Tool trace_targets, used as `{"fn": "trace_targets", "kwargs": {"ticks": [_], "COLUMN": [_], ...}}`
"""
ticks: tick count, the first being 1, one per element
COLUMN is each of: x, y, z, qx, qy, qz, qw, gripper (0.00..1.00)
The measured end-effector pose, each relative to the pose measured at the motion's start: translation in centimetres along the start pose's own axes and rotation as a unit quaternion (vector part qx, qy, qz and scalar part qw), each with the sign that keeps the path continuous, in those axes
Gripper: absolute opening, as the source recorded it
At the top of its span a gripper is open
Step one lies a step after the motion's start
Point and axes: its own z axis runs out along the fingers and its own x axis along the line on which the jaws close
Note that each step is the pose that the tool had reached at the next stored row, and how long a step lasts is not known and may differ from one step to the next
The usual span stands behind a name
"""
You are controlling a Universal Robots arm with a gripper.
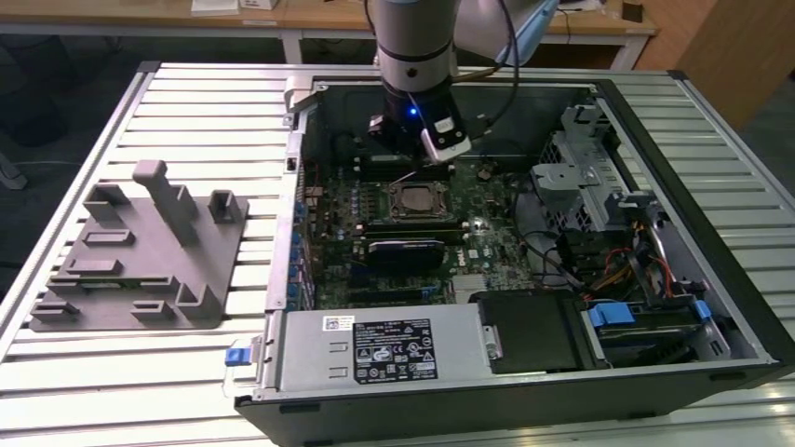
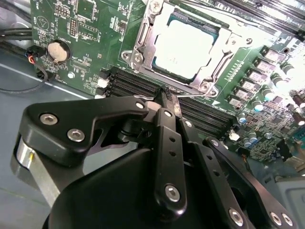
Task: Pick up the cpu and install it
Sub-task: 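Install the first cpu locking lever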
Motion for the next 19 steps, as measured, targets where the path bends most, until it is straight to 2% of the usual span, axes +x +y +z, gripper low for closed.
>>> {"fn": "trace_targets", "kwargs": {"ticks": [11, 13, 19], "x": [0.15, 0.21, 0.45], "y": [0.13, 0.15, 0.15], "z": [0.47, 0.5, 0.64], "qx": [0.0005, 0.0006, 0.0005], "qy": [-0.001, -0.0021, -0.0089], "qz": [0.004, 0.007, 0.016], "qw": [1.0, 1.0, 0.9998], "gripper": [0.11, 0.11, 0.11]}}
